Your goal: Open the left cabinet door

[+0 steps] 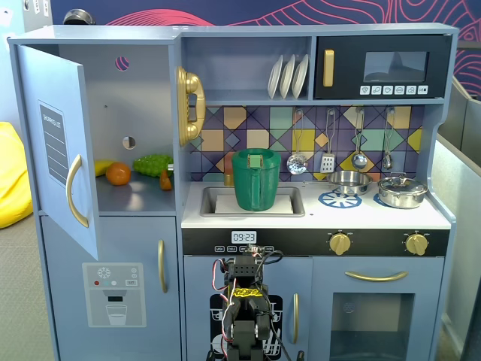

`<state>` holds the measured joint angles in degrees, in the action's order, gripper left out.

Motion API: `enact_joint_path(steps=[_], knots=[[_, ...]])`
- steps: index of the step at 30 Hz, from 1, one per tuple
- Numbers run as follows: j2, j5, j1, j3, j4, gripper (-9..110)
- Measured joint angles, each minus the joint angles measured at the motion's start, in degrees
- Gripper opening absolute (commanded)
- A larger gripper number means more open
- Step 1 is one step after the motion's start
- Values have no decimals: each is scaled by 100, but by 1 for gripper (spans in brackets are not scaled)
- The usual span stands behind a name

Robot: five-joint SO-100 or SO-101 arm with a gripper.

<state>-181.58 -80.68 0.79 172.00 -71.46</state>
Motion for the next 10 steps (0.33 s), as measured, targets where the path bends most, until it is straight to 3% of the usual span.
enact_joint_path(steps=[10], knots=[[-70, -826, -26, -53, -589, 1]])
